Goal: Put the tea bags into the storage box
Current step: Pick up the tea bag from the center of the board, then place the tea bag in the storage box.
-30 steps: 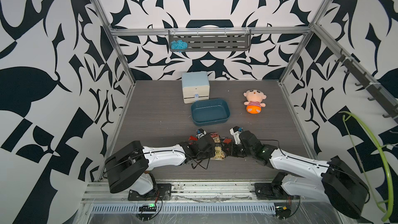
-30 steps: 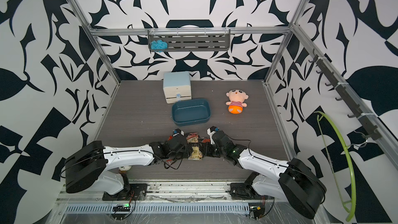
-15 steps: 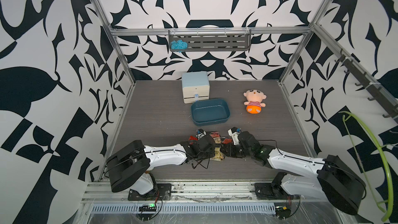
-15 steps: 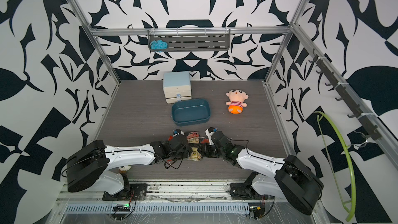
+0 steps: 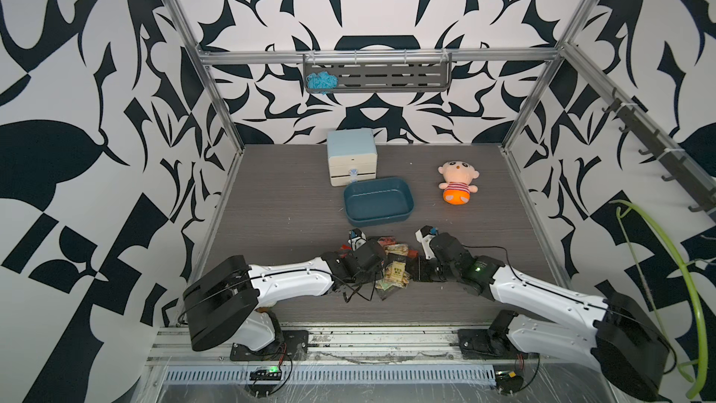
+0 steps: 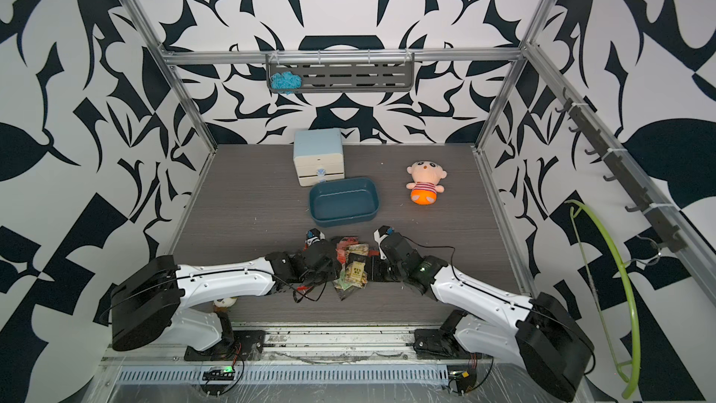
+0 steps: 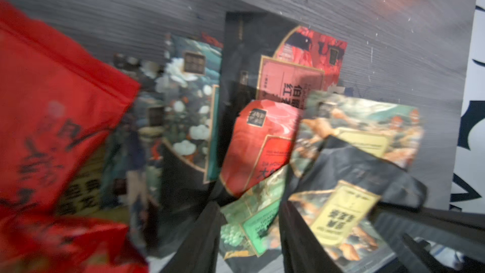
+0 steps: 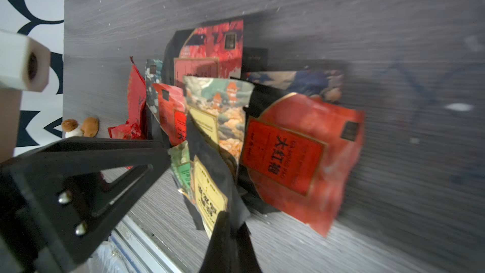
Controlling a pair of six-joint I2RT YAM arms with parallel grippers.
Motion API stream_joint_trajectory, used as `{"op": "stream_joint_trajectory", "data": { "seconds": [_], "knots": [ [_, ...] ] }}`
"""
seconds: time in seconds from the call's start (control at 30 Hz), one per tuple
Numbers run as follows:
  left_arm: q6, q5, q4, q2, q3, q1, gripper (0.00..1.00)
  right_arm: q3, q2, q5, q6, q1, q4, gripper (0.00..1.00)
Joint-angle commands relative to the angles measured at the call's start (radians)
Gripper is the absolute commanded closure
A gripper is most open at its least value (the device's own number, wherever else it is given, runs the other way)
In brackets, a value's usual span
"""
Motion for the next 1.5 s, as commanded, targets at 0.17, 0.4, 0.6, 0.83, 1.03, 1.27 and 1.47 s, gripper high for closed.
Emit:
{"op": "stream_joint_trajectory", "data": {
  "seconds": [0.17,0.4,0.6,0.83,1.03,1.27,1.47],
  "knots": [
    [0.039,-0.075,-0.073,-0.06,0.045,-0.001,0.49,0.046,-0.128,0.066,-0.028,0.006,-0.106,1.0],
    [0.03,-0.136,-0.096,-0.117,0.041,-0.001,0.46,0.048,-0.224,0.099,0.025,0.006,-0.11,1.0],
    [0.03,-0.184,-0.131,-0.205,0.01,0.0,0.45,0.064,-0.261,0.145,0.082,0.005,-0.1,1.0],
    [0.025,-0.216,-0.148,-0.285,-0.042,0.006,0.44,0.125,-0.275,0.181,0.112,-0.004,-0.078,1.0],
    [0.027,-0.235,-0.165,-0.334,-0.073,0.008,0.44,0.242,-0.159,0.174,0.111,-0.036,-0.01,1.0],
    [0.011,-0.252,-0.195,-0.393,-0.125,0.016,0.44,0.437,0.154,0.021,0.097,-0.129,0.12,1.0],
    [-0.003,-0.259,-0.222,-0.46,-0.177,0.021,0.44,0.658,0.453,-0.078,0.074,-0.169,0.153,1.0]
  ]
}}
